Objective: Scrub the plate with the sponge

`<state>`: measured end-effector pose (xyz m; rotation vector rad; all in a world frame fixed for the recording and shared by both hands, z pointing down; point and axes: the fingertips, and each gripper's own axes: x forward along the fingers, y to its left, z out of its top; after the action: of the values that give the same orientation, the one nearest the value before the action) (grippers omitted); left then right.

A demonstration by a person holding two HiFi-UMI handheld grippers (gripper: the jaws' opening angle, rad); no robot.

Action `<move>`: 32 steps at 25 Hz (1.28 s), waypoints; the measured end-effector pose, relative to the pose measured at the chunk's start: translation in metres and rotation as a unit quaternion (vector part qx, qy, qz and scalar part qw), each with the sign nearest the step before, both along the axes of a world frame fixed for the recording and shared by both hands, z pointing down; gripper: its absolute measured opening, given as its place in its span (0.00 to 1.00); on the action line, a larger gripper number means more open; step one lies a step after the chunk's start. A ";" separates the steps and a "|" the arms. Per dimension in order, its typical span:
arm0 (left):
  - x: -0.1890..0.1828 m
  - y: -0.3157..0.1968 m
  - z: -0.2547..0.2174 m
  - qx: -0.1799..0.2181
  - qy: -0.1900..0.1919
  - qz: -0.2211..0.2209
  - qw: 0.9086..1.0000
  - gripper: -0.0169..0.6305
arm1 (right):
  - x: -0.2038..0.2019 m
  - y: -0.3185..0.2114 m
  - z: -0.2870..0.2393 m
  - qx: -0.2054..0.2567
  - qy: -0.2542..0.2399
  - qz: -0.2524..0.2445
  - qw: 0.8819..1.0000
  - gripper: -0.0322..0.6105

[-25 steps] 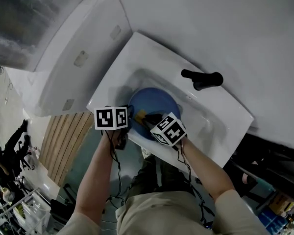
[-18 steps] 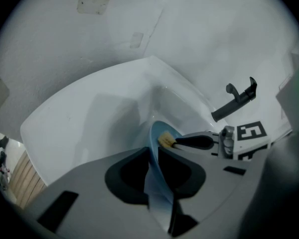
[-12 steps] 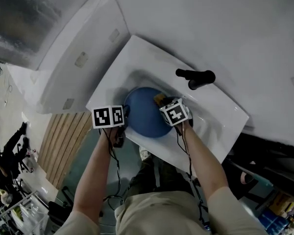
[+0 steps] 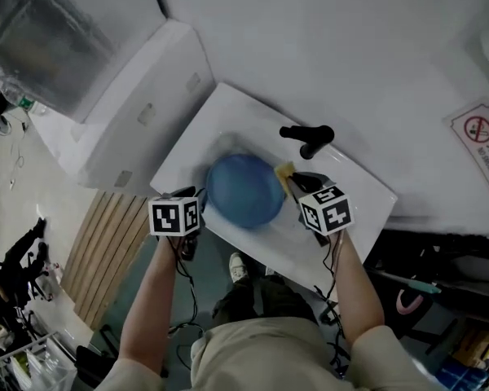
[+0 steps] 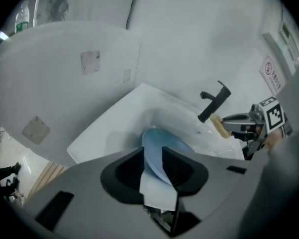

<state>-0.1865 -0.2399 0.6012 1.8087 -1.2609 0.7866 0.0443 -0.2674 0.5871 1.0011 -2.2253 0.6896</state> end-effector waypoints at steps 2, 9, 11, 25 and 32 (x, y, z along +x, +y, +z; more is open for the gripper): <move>0.001 0.000 -0.024 0.028 0.004 -0.001 1.000 0.12 | -0.001 0.008 -0.034 0.024 -0.018 0.000 1.000 0.13; 0.012 0.007 -0.123 0.137 0.008 0.022 0.990 0.07 | -0.016 0.046 -0.144 0.117 -0.055 -0.025 0.991 0.13; 0.016 0.011 -0.151 0.170 -0.004 0.036 0.985 0.05 | -0.018 0.057 -0.172 0.144 -0.066 -0.022 0.987 0.13; 0.020 0.066 -0.345 0.425 -0.055 0.060 0.902 0.04 | -0.012 0.107 -0.349 0.348 -0.158 0.031 0.924 0.13; 0.016 0.101 -0.396 0.481 -0.036 0.056 0.874 0.04 | -0.013 0.141 -0.405 0.399 -0.190 0.022 0.897 0.13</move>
<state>-0.1708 -0.1388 0.2048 2.6571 -1.7912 0.2551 0.0312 -0.1266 0.1822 1.3815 -2.9268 -0.0748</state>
